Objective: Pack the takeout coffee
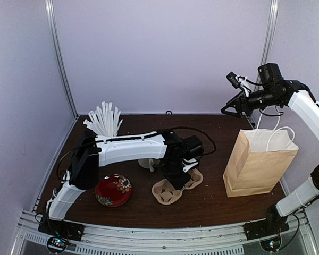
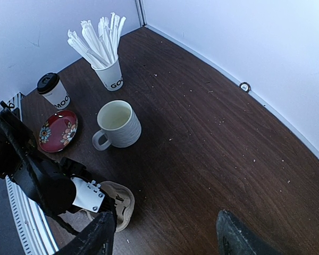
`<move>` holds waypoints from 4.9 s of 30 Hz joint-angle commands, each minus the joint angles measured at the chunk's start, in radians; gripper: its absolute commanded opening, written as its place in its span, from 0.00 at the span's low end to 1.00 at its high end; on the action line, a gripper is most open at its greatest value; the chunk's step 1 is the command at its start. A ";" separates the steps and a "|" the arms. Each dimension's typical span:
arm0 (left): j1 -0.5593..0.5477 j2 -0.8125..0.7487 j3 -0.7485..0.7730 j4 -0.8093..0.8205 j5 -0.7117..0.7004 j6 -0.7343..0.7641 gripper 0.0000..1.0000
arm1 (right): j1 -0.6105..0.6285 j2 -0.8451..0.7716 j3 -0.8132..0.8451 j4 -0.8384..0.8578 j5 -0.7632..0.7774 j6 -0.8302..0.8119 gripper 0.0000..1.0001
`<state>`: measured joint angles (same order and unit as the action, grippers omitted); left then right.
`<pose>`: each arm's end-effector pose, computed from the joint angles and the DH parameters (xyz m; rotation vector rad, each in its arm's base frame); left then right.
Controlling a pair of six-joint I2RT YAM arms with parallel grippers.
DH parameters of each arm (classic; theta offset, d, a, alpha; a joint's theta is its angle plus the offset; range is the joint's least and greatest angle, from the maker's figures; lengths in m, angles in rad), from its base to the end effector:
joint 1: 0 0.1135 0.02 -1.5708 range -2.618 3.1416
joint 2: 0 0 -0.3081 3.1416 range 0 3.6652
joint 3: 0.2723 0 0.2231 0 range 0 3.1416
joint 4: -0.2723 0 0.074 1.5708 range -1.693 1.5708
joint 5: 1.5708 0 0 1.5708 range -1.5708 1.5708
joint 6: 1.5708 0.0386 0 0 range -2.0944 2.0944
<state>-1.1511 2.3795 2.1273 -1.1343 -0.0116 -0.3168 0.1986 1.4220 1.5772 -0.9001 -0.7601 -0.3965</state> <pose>0.1987 -0.4442 0.2200 1.2108 2.7362 -0.1723 0.2421 0.0759 0.4416 -0.9889 1.9428 0.7607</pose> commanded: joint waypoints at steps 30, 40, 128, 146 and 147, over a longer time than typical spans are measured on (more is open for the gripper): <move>0.021 -0.168 0.016 -0.043 -0.009 0.062 0.32 | -0.167 0.000 0.323 -0.383 0.056 -0.159 0.71; 0.042 -0.322 -0.077 -0.030 -0.008 0.163 0.29 | -0.414 0.065 0.540 -0.773 0.230 -0.453 0.70; 0.002 -0.732 -0.235 0.597 0.560 0.627 0.24 | 0.301 -0.009 0.221 -0.487 -0.225 -0.106 0.00; 0.000 -0.795 -0.225 0.630 0.558 0.621 0.24 | 0.302 0.088 0.359 -0.669 -0.222 -0.335 0.00; 0.000 -0.799 -0.223 0.630 0.566 0.619 0.24 | 0.303 0.092 0.359 -0.678 -0.222 -0.347 0.00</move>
<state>-1.1473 1.6089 1.8732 -0.5663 0.5285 0.2886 0.4934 1.4975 1.9266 -1.5200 -0.9455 -0.6682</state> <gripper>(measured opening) 0.271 0.008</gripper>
